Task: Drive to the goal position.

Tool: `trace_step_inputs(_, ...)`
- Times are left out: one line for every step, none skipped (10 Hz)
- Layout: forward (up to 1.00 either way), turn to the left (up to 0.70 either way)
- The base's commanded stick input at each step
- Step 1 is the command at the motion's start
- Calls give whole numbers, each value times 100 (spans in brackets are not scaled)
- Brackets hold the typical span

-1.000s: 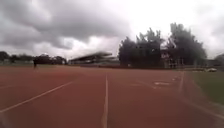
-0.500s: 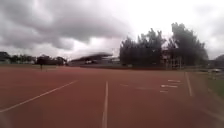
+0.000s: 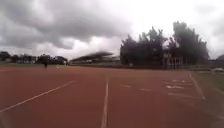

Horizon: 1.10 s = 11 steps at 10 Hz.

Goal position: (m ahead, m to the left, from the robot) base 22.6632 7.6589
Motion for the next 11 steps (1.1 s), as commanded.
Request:
trace_step_inputs(70,0)
trace_step_inputs(70,0)
trace_step_inputs(70,0)
trace_step_inputs(70,0)
trace_step_inputs(70,0)
trace_step_inputs(70,0)
trace_step_inputs(70,0)
trace_step_inputs(70,0)
trace_step_inputs(70,0)
trace_step_inputs(70,0)
trace_step_inputs(70,0)
